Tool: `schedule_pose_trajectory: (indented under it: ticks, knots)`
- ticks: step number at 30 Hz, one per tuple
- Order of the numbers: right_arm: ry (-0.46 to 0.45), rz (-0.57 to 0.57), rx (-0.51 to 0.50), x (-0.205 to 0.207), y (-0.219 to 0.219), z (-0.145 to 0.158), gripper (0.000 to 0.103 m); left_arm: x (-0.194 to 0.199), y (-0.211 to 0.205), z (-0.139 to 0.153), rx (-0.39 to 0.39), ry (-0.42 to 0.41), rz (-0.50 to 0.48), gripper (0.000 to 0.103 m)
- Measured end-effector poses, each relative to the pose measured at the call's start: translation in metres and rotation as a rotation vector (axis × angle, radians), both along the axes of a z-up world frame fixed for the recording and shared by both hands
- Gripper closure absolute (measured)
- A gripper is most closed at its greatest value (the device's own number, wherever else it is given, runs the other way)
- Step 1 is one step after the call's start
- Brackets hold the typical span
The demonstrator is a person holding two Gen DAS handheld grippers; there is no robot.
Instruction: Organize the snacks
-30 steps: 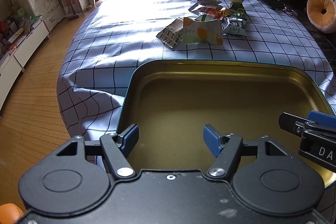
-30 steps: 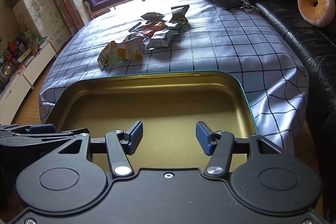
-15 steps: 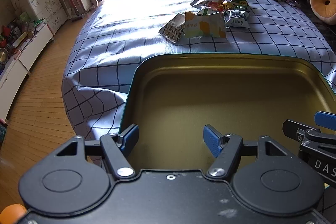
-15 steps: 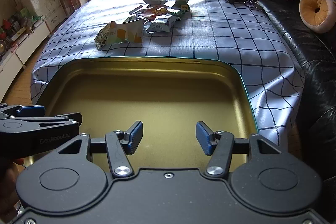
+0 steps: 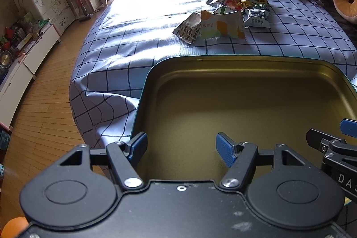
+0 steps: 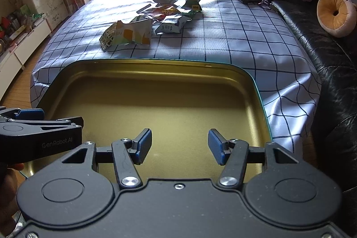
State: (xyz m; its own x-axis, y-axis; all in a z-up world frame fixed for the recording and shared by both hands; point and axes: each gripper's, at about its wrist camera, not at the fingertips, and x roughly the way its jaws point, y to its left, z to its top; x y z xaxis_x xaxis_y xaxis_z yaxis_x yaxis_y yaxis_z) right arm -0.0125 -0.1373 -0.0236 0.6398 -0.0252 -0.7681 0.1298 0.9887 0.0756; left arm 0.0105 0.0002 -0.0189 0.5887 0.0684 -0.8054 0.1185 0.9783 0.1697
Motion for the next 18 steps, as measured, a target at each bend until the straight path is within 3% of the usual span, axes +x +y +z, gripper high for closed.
schedule_pose_trajectory:
  ticks: [18]
  knots:
    - [0.004, 0.005, -0.013, 0.005, -0.004, 0.002, 0.042, 0.016, 0.001, 0.006, 0.011, -0.008, -0.014, 0.034]
